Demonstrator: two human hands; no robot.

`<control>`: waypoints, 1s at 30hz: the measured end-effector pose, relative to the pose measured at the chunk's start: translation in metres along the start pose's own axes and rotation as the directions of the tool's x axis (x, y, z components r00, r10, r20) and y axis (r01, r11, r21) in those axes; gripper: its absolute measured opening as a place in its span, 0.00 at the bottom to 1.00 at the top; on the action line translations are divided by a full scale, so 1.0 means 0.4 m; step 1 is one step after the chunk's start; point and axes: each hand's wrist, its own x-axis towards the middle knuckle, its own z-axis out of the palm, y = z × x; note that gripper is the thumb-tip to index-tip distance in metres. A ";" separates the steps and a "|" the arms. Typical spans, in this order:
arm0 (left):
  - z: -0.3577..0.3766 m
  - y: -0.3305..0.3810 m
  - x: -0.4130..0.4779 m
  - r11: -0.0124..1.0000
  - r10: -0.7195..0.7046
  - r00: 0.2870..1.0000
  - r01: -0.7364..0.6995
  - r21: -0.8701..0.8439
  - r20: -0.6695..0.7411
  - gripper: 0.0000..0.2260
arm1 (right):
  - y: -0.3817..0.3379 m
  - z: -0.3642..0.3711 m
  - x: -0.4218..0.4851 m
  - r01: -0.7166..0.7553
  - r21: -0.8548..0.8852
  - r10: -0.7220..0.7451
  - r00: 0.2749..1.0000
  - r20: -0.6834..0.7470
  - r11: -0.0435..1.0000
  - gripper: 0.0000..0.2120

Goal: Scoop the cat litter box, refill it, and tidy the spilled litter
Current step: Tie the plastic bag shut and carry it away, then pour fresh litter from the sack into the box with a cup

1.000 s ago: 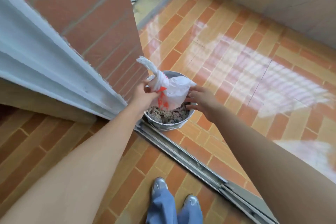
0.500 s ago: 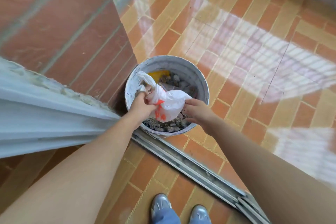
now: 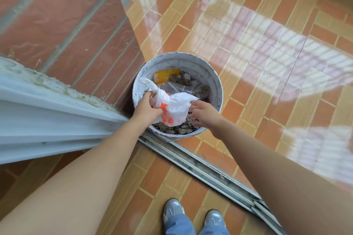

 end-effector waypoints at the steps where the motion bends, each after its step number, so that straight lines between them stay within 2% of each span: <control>1: -0.006 -0.001 -0.004 1.000 0.003 1.000 -0.003 -0.001 -0.009 0.29 | -0.003 0.001 -0.007 0.011 -0.008 -0.011 1.000 -0.008 1.000 0.23; 11: -0.076 0.072 -0.143 0.999 0.032 0.998 -0.030 0.034 -0.051 0.23 | -0.072 -0.055 -0.164 0.111 -0.116 -0.123 0.987 -0.107 0.987 0.21; 16: -0.153 0.195 -0.294 0.987 0.124 0.992 -0.120 0.109 -0.032 0.21 | -0.155 -0.129 -0.335 0.180 -0.250 -0.221 0.964 -0.146 0.951 0.20; 19: -0.208 0.285 -0.404 0.958 0.203 0.979 -0.198 0.206 -0.004 0.21 | -0.216 -0.181 -0.470 0.223 -0.424 -0.316 0.935 -0.161 0.878 0.21; 24: -0.293 0.439 -0.626 0.834 0.371 0.929 -0.334 0.438 0.002 0.21 | -0.309 -0.262 -0.715 0.253 -0.716 -0.482 0.866 -0.132 0.651 0.21; 27: -0.333 0.497 -0.766 0.691 0.442 0.897 -0.340 0.638 0.000 0.20 | -0.346 -0.286 -0.862 0.222 -0.815 -0.536 0.835 -0.124 0.535 0.22; 30: -0.355 0.537 -0.899 0.470 0.485 0.873 -0.303 0.829 0.044 0.19 | -0.355 -0.283 -0.992 0.170 -0.905 -0.601 0.792 -0.109 0.389 0.23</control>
